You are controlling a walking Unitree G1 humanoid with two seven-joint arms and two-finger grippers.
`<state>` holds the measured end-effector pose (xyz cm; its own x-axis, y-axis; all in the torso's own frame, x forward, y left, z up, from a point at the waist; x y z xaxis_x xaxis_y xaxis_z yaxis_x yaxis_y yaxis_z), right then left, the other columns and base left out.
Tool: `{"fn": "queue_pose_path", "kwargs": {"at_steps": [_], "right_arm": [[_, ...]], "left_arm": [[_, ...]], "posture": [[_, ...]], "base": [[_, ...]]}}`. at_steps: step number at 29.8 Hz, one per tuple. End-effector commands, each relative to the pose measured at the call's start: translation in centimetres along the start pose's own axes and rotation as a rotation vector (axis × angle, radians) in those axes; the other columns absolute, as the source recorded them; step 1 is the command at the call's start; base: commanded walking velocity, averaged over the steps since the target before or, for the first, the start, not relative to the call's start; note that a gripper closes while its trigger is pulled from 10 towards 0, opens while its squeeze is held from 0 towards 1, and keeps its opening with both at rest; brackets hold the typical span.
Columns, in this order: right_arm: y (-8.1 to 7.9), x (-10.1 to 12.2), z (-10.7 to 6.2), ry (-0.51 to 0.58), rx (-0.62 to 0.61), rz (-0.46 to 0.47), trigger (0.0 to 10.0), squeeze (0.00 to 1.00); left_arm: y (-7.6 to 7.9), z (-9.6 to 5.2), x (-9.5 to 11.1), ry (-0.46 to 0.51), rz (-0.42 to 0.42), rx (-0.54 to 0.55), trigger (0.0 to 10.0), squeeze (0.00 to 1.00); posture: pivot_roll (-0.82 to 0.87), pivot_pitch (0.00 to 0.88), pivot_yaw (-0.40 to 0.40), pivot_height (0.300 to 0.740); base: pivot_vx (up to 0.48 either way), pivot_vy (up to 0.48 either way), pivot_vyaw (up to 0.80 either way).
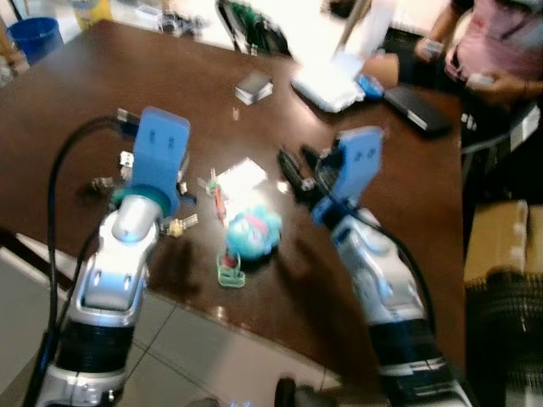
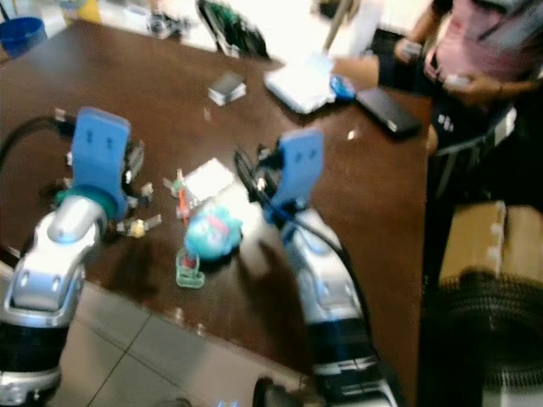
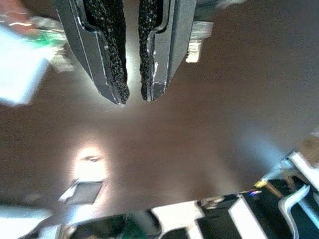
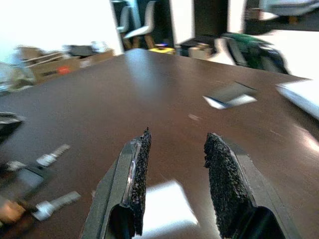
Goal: Hang keys on a hook
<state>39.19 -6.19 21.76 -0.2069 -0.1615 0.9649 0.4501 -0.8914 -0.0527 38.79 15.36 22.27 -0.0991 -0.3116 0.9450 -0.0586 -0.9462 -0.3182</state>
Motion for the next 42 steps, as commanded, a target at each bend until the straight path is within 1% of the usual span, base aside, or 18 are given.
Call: {"fn": "queue_pose_path", "kwargs": {"at_steps": [1, 5, 6, 8, 9, 10, 11, 13, 16, 17, 19, 20, 21, 22, 24, 32, 36, 42], "right_arm": [[-0.2, -0.6, -0.2, -0.024, 0.006, -0.001, 10.0, 0.0], [-0.2, -0.6, -0.2, -0.026, 0.007, -0.006, 10.0, 0.0], [-0.2, -0.5, -0.1, -0.029, 0.018, -0.031, 10.0, 0.0], [-0.2, -0.5, -0.1, -0.029, 0.018, -0.031, 10.0, 0.0], [-0.1, -0.3, -0.1, -0.03, 0.028, -0.054, 10.0, 0.0], [0.3, 0.0, -0.1, -0.029, 0.033, -0.081, 10.0, 0.0], [0.3, 0.0, -0.1, -0.029, 0.033, -0.081, 10.0, 0.0], [1.4, 0.4, -0.1, -0.032, 0.03, -0.121, 10.0, 0.0], [1.7, 0.5, -0.1, -0.034, 0.027, -0.13, 10.0, 0.0], [1.8, 0.5, -0.2, -0.042, 0.041, -0.146, 10.0, 0.0], [1.8, 0.5, -0.2, -0.047, 0.051, -0.157, 10.0, 0.0], [1.7, 0.6, -0.3, -0.051, 0.072, -0.169, 10.0, 0.0], [1.7, 0.6, -0.3, -0.051, 0.072, -0.169, 10.0, 0.0], [1.7, 0.6, -0.4, -0.057, 0.088, -0.183, 10.0, 0.0], [2.3, 0.5, -0.7, -0.07, 0.095, -0.201, 10.0, 0.0], [3.0, 0.1, -0.7, -0.086, 0.078, -0.214, 10.0, 0.0], [3.3, -0.5, -0.7, -0.099, 0.068, -0.216, 10.0, 0.0], [3.5, -1.0, -0.7, -0.111, 0.063, -0.218, 10.0, 0.0]], "left_arm": [[1.1, -0.3, -1.3, -0.051, 0.009, -0.063, 10.0, 0.0], [1.7, -0.5, -1.7, -0.07, 0.048, -0.121, 10.0, 0.0], [2.8, -1.2, -3.0, -0.124, 0.16, -0.237, 10.0, 0.0], [2.8, -1.2, -3.0, -0.124, 0.16, -0.237, 10.0, 0.0], [3.6, -2.2, -4.3, -0.173, 0.237, -0.33, 10.0, 0.0], [4.6, -3.5, -4.6, -0.198, 0.23, -0.423, 10.0, 0.0], [4.6, -3.5, -4.6, -0.198, 0.23, -0.423, 10.0, 0.0], [6.4, -5.7, -3.6, -0.187, 0.117, -0.54, 10.0, 0.0], [6.7, -6.2, -3.1, -0.179, 0.078, -0.56, 10.0, 0.0], [6.6, -6.7, -3.7, -0.198, 0.1, -0.558, 10.0, 0.15], [6.4, -7.0, -4.2, -0.214, 0.125, -0.554, 10.0, 0.15], [6.2, -7.3, -4.6, -0.228, 0.137, -0.557, 10.0, 0.43], [6.2, -7.3, -4.6, -0.228, 0.137, -0.557, 10.0, 0.43], [6.1, -7.6, -4.7, -0.24, 0.116, -0.55, 10.0, 1.0], [6.4, -7.9, -4.0, -0.241, 0.038, -0.561, 10.0, 1.0], [8.0, -9.0, -3.3, -0.284, -0.108, -0.622, 10.0, 1.0], [9.6, -9.4, -1.7, -0.269, -0.288, -0.674, 10.0, 1.0], [12.2, -9.1, -2.0, -0.296, -0.249, -0.716, 10.0, 1.0]], "posture": [[0.14, 0.107, 0.066, 0.74], [0.14, 0.107, 0.066, 0.74], [0.14, 0.108, 0.065, 0.74], [0.14, 0.108, 0.065, 0.74], [0.14, 0.109, 0.067, 0.74], [0.14, 0.11, 0.068, 0.74], [0.14, 0.11, 0.068, 0.74], [0.14, 0.112, 0.069, 0.74], [0.14, 0.112, 0.069, 0.74], [0.14, 0.111, 0.07, 0.74], [0.14, 0.111, 0.07, 0.74], [0.14, 0.11, 0.072, 0.74], [0.14, 0.11, 0.072, 0.74], [0.14, 0.109, 0.073, 0.74], [0.14, 0.107, 0.074, 0.74], [0.14, 0.096, 0.082, 0.74], [0.14, 0.087, 0.088, 0.74], [0.14, 0.071, 0.095, 0.74]], "base": [[0.0, 0.0, 0.0], [0.0, 0.0, 0.0], [0.0, 0.0, 0.0], [0.0, 0.0, 0.0], [0.0, 0.0, 0.0], [0.0, 0.0, 0.0], [0.0, 0.0, 0.0], [0.0, 0.0, 0.0], [0.0, 0.0, 0.0], [0.0, 0.0, 0.0], [0.0, 0.0, 0.0], [0.0, 0.0, 0.0], [0.0, 0.0, 0.0], [0.0, 0.0, 0.0], [0.0, 0.0, 0.0], [0.0, 0.0, 0.0], [0.0, 0.0, 0.0], [0.0, 0.0, 0.0]]}}
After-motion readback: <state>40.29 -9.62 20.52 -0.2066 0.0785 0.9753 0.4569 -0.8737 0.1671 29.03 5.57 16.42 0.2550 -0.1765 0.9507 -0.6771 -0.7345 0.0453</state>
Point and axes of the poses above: a point about 5 cm out from each wrist's last joint towards the gripper, its own z axis pointing out of the wrist towards the gripper, its own x axis along the axis of the wrist's last joint, y = z × x, the point moved 6 cm from there along z, pointing out of the wrist towards the gripper, and after that the axes turned 2 degrees about -z, right-handed, at the moved point
